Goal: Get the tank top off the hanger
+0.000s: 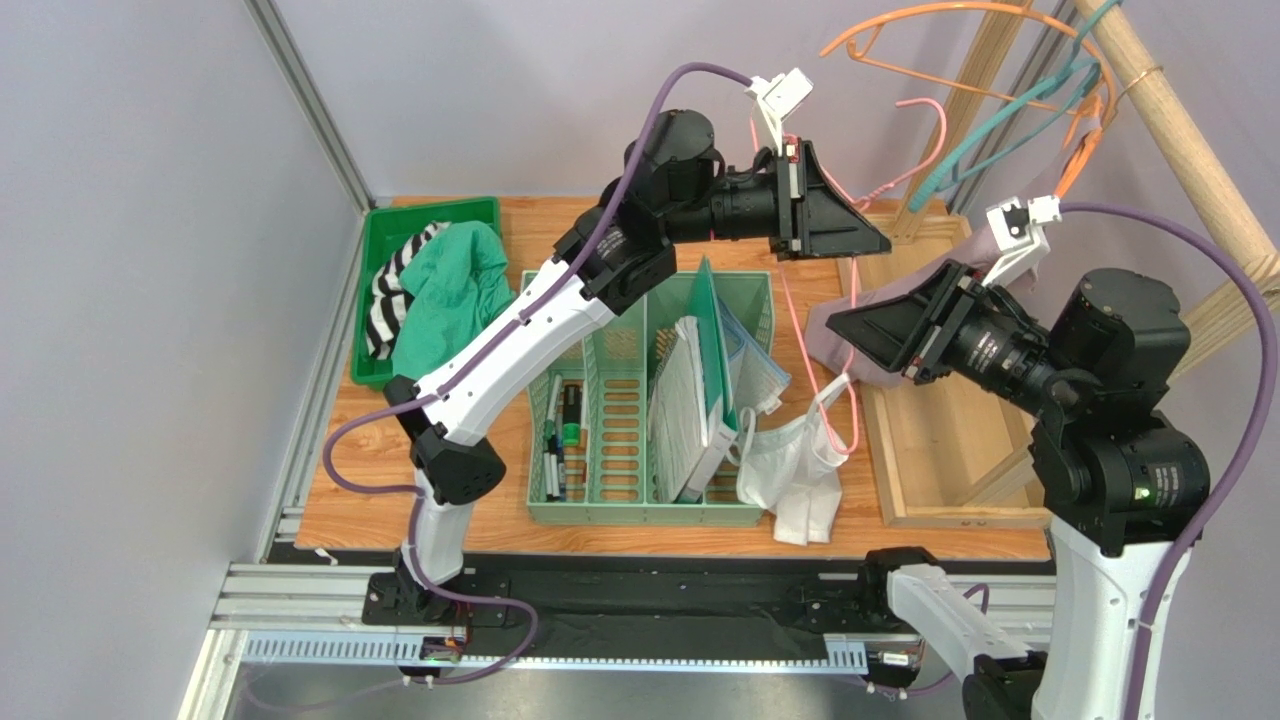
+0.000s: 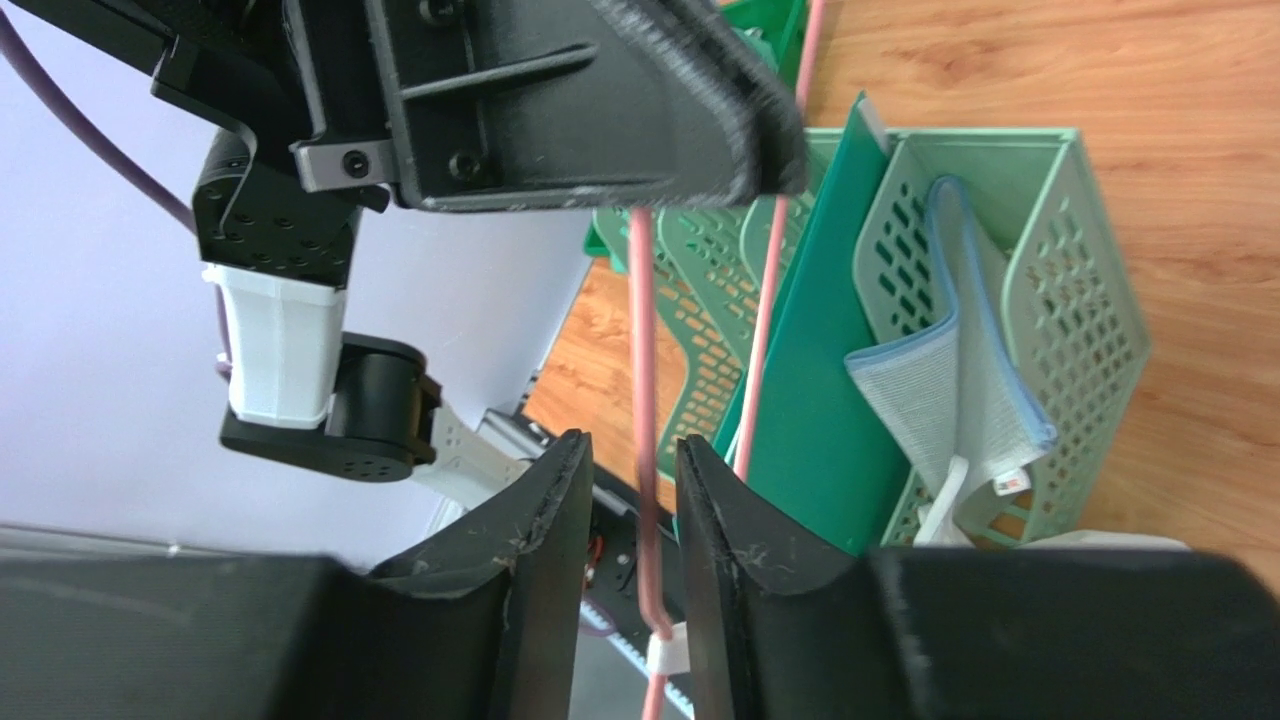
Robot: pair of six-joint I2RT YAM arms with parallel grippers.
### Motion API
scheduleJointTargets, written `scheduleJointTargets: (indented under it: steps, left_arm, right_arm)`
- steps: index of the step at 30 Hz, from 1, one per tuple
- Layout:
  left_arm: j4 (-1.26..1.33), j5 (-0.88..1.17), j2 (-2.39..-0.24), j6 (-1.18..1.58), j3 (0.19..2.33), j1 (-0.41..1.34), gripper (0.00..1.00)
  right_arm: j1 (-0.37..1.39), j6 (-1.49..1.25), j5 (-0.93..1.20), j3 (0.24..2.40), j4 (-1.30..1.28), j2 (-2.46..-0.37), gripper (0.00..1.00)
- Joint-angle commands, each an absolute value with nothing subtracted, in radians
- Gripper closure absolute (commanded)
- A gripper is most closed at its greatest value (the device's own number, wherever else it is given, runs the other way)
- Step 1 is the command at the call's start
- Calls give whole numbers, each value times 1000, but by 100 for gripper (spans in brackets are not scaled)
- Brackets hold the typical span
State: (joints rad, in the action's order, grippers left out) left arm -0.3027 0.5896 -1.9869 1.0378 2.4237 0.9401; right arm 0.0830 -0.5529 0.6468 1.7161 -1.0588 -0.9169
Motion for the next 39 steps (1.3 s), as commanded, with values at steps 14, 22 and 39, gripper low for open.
scheduleJointTargets:
  steps: [14, 22, 39]
  left_arm:
    - [153, 939, -1971, 1290, 2347, 922, 100]
    - [222, 959, -1962, 1336, 2319, 923, 100]
    - [-231, 815, -1745, 1007, 2326, 784, 23]
  right_arm:
    - [86, -728, 885, 1606, -873, -856, 72]
    - [86, -937, 972, 1465, -585, -804, 77]
    - [86, -1061, 784, 1508, -639, -868, 100]
